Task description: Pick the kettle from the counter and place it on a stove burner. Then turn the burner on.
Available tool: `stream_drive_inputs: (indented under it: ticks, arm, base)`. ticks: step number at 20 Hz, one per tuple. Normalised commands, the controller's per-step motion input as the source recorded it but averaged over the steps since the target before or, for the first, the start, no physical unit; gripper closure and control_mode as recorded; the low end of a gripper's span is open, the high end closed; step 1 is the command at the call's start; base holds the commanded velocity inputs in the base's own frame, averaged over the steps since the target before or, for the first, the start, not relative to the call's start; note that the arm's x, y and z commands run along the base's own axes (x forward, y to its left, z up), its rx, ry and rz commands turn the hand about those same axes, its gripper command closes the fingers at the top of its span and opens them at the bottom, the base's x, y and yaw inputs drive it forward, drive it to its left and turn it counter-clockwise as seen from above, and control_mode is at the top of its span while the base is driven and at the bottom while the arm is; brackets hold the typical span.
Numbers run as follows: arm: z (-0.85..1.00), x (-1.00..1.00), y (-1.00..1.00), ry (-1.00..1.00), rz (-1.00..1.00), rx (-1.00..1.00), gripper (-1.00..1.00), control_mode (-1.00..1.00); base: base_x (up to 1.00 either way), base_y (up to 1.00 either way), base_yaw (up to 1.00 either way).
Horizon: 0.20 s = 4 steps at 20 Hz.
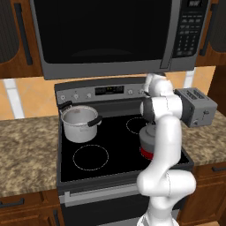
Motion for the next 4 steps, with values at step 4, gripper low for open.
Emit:
stream_drive_inputs:
  ticks: [4]
  arm:
    - [-0.07,-0.07,0.29,-0.38,0.36,-0.33,1.0,-1.0]
  base:
    - [0.0,0.0,0.0]
